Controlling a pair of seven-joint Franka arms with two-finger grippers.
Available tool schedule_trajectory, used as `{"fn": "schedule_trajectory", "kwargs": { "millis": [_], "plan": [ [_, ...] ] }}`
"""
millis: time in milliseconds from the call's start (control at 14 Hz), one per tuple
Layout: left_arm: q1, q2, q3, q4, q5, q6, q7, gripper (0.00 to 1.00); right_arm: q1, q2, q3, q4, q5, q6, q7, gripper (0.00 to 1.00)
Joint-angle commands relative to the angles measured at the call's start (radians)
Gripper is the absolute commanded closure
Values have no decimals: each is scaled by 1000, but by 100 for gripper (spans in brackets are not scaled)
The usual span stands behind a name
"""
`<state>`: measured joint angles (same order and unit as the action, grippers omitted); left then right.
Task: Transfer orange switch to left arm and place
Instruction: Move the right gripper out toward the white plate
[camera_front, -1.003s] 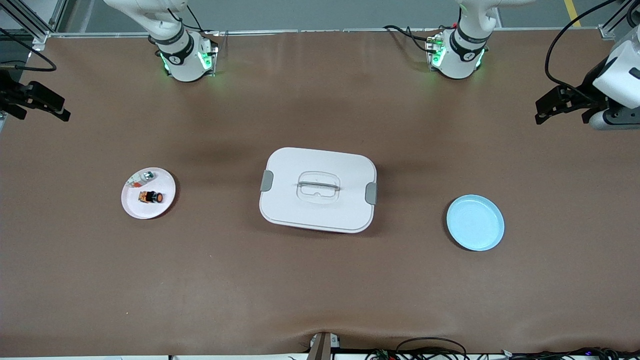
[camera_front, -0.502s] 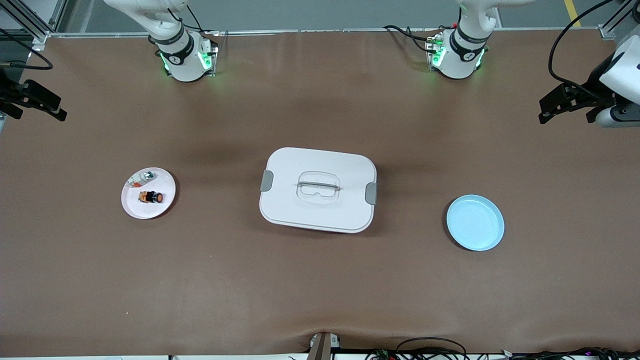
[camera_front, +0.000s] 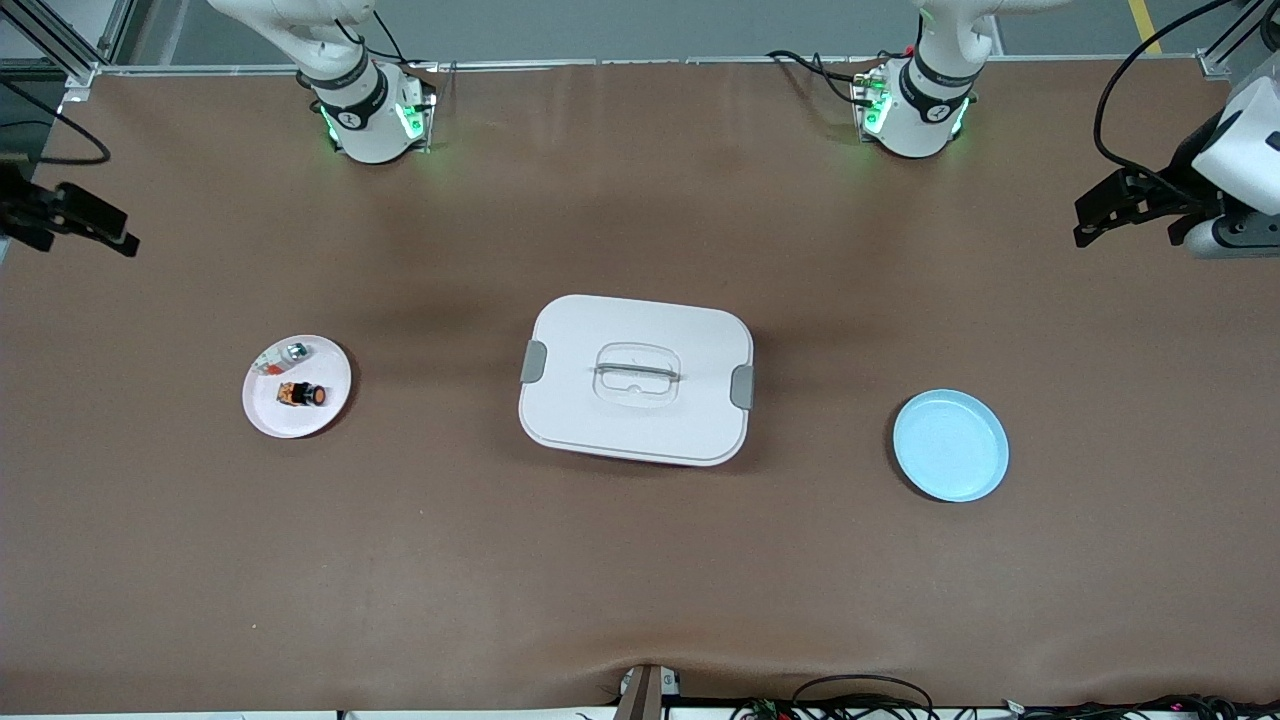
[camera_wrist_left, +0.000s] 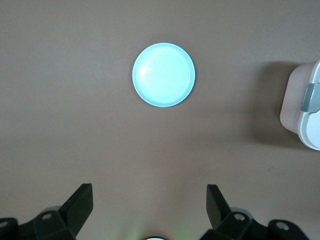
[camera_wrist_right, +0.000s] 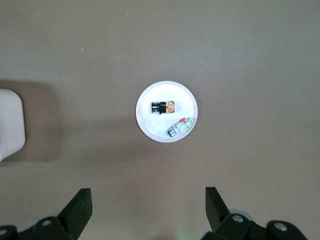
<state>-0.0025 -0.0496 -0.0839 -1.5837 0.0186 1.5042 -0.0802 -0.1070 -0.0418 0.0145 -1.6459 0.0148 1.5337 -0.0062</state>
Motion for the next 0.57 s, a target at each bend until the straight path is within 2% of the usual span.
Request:
{"fn": "schedule_trajectory", "kwargs": {
  "millis": [0, 72, 215, 502],
  "plan": [
    [-1, 8, -1, 16, -5, -18, 14, 0, -8, 65, 4, 41, 10, -6, 2, 0],
    [-2, 8, -1, 16, -5, -16, 13, 0, -8, 80, 4, 40, 10, -3, 3, 0],
    [-1, 11, -1, 16, -5, -15, 14, 0, -13, 184, 5, 72, 11, -7, 2, 0],
    [-1, 13, -1, 8, -5, -13, 14, 0, -10, 189, 4, 69, -33, -8, 6, 0]
  ]
}}
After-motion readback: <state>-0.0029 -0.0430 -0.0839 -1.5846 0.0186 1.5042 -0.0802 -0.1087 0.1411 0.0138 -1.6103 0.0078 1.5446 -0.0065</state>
